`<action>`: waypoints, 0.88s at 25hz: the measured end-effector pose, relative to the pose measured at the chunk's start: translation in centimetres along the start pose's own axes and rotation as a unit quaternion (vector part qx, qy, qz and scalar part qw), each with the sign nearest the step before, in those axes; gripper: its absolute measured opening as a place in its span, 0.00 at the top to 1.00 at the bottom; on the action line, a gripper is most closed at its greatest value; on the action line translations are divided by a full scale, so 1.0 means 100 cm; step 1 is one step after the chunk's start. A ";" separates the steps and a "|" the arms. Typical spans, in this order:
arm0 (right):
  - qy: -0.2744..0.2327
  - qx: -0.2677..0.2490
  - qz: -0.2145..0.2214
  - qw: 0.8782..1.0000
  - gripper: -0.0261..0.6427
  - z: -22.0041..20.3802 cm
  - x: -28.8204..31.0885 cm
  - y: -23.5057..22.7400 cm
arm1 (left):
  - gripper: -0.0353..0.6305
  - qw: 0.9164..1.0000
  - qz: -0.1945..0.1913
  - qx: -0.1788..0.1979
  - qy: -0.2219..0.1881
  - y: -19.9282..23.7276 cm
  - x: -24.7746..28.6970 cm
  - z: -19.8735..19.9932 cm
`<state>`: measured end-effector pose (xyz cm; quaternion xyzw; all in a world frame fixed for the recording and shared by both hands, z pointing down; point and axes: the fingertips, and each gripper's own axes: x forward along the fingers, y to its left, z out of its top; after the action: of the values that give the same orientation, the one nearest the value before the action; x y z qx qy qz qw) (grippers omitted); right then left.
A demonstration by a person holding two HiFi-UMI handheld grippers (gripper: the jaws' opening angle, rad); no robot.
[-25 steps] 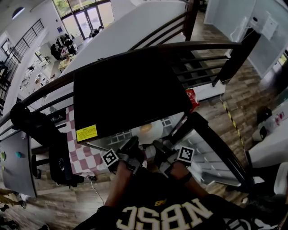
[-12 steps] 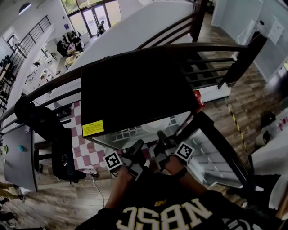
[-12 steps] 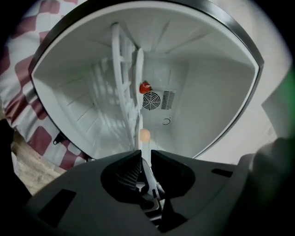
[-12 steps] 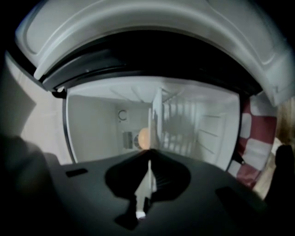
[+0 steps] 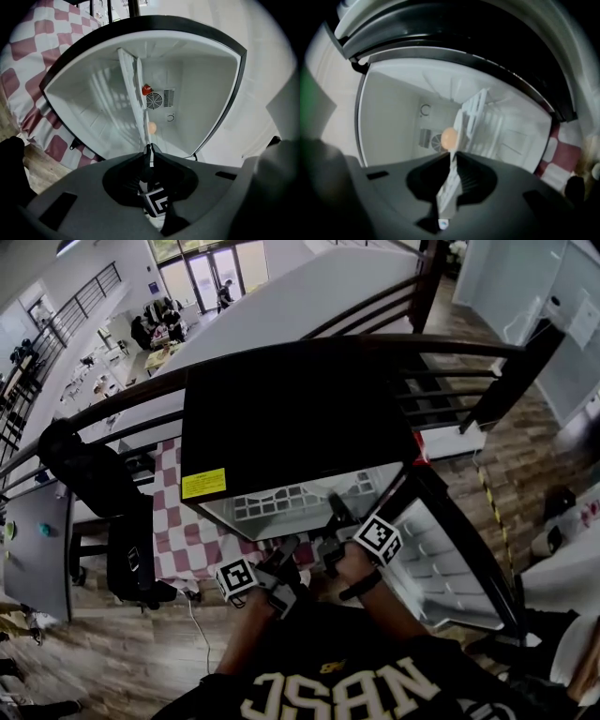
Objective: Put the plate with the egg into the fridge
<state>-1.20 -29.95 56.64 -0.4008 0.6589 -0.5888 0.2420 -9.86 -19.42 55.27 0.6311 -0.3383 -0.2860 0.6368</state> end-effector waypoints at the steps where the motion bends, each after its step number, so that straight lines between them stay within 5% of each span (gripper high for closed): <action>1: 0.012 -0.009 0.001 1.000 0.91 -0.003 0.000 0.000 | 0.84 1.000 0.001 -0.002 -0.002 0.002 -0.003 -0.003; 4: 0.054 -0.048 0.017 0.997 0.81 -0.015 -0.006 0.004 | 0.85 1.000 0.006 0.008 -0.008 0.004 -0.014 -0.011; 6: 0.096 -0.094 0.031 0.990 0.56 -0.028 -0.014 0.009 | 0.85 1.000 0.010 0.026 -0.011 0.003 -0.022 -0.019; 10: 0.148 -0.200 0.044 0.968 0.52 -0.049 -0.046 0.016 | 0.85 0.996 0.015 0.082 -0.032 -0.003 -0.042 -0.030; 12: 0.146 -0.263 0.055 0.952 0.52 -0.054 -0.070 0.021 | 0.85 0.988 0.032 0.146 -0.047 -0.006 -0.055 -0.032; 17: 0.127 -0.436 0.063 0.889 0.59 -0.070 -0.124 0.042 | 0.85 0.944 0.084 0.305 -0.092 -0.019 -0.092 -0.038; 22: 0.094 -0.513 0.067 0.850 0.80 -0.086 -0.163 0.069 | 0.87 0.874 0.127 0.453 -0.120 -0.051 -0.119 -0.050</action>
<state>-0.47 -11.77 49.11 -0.3659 0.9120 -0.1840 -0.0224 -12.82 -7.22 49.45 0.7633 -0.5815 -0.0916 0.2663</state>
